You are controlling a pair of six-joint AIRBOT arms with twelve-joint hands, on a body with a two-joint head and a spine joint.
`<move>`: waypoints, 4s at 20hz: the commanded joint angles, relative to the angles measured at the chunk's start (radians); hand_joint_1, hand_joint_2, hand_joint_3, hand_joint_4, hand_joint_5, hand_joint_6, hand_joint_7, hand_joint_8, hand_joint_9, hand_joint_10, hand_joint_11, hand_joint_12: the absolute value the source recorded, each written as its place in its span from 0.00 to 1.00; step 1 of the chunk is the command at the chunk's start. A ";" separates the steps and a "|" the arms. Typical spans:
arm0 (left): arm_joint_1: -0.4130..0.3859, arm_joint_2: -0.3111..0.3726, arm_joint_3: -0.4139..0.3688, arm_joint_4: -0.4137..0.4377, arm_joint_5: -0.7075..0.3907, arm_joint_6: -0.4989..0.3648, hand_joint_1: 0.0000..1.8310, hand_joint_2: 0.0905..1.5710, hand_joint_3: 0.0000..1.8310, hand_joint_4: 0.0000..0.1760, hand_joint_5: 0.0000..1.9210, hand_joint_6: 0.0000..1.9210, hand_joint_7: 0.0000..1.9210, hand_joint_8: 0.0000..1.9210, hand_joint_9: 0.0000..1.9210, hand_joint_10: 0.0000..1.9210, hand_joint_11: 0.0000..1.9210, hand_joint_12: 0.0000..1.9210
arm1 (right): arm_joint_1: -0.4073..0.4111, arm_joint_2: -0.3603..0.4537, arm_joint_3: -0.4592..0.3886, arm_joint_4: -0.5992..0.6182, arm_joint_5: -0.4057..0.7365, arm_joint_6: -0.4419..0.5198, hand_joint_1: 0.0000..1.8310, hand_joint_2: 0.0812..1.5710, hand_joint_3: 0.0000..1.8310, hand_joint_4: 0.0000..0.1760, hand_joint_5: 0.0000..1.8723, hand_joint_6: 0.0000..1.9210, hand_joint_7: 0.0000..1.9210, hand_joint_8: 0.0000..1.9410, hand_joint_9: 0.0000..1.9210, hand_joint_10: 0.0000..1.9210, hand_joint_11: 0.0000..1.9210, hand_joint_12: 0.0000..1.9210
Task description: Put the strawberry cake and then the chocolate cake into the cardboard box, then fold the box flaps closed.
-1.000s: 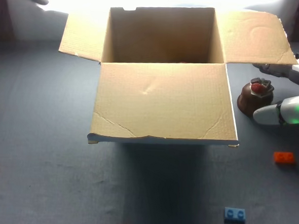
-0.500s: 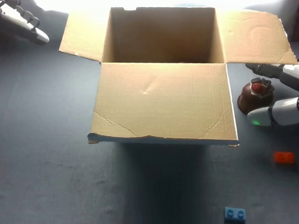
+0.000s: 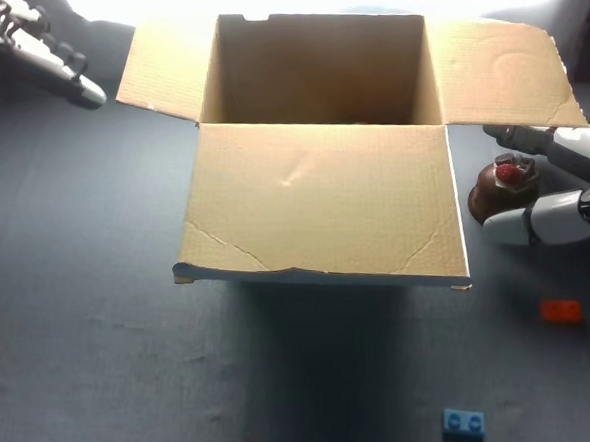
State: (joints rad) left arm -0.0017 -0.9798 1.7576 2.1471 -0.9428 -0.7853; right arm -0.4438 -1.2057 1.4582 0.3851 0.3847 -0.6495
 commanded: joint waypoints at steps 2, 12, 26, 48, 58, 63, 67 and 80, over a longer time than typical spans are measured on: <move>0.009 0.016 0.011 -0.088 0.034 0.019 0.35 0.60 0.00 0.23 0.09 0.00 0.16 0.00 0.21 0.00 0.01 0.70 | 0.000 0.010 0.006 0.002 0.117 0.005 0.50 0.61 0.00 0.00 0.04 0.00 0.09 0.00 0.10 0.00 0.00 0.26; 0.019 0.009 0.029 -0.121 0.018 0.056 0.34 0.60 0.00 0.24 0.08 0.00 0.15 0.00 0.21 0.00 0.01 0.70 | -0.004 0.007 0.007 0.002 0.132 -0.009 0.52 0.61 0.00 0.00 0.08 0.01 0.13 0.00 0.14 0.01 0.00 0.35; 0.032 0.002 0.024 -0.145 0.013 0.099 0.32 0.62 0.00 0.28 0.08 0.00 0.15 0.00 0.22 0.00 0.01 0.70 | -0.008 0.008 0.010 0.001 0.138 -0.015 0.64 0.76 0.00 0.00 0.40 0.63 0.43 0.71 0.27 0.71 0.11 1.00; 0.034 0.002 0.019 -0.147 0.005 0.116 0.35 0.63 0.00 0.23 0.09 0.00 0.16 0.00 0.22 0.01 0.02 0.69 | 0.079 0.299 -0.120 -0.008 0.141 0.020 0.63 0.78 0.00 0.00 0.38 0.67 0.40 0.75 0.26 0.75 0.15 0.97; 0.047 0.000 0.011 -0.161 0.005 0.123 0.34 0.63 0.00 0.25 0.08 0.00 0.16 0.00 0.22 0.00 0.02 0.69 | 0.242 0.366 -0.122 -0.088 0.139 0.096 0.63 0.78 0.00 0.00 0.36 0.71 0.41 0.73 0.28 0.76 0.18 0.95; 0.054 -0.003 0.014 -0.190 0.011 0.123 0.34 0.63 0.00 0.23 0.09 0.00 0.16 0.00 0.24 0.01 0.03 0.69 | 0.311 0.368 -0.159 -0.126 0.126 0.097 0.63 0.79 0.00 0.00 0.36 0.70 0.40 0.74 0.26 0.78 0.17 0.99; 0.054 -0.006 0.015 -0.209 0.025 0.123 0.34 0.63 0.00 0.25 0.09 0.00 0.16 0.00 0.23 0.00 0.02 0.69 | 0.384 0.355 -0.260 -0.171 0.124 0.094 0.63 0.79 0.00 0.00 0.36 0.73 0.40 0.73 0.27 0.79 0.17 0.97; 0.040 -0.008 0.017 -0.224 0.026 0.123 0.34 0.64 0.00 0.24 0.08 0.00 0.16 0.00 0.23 0.00 0.03 0.68 | 0.425 0.219 -0.288 -0.313 0.111 0.028 0.63 0.78 0.00 0.10 0.39 0.70 0.41 0.70 0.28 0.74 0.16 0.96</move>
State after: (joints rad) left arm 0.0517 -0.9955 1.7710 1.9896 -0.9344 -0.6659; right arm -0.0395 -1.0073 1.1675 0.0608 0.3595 -0.6254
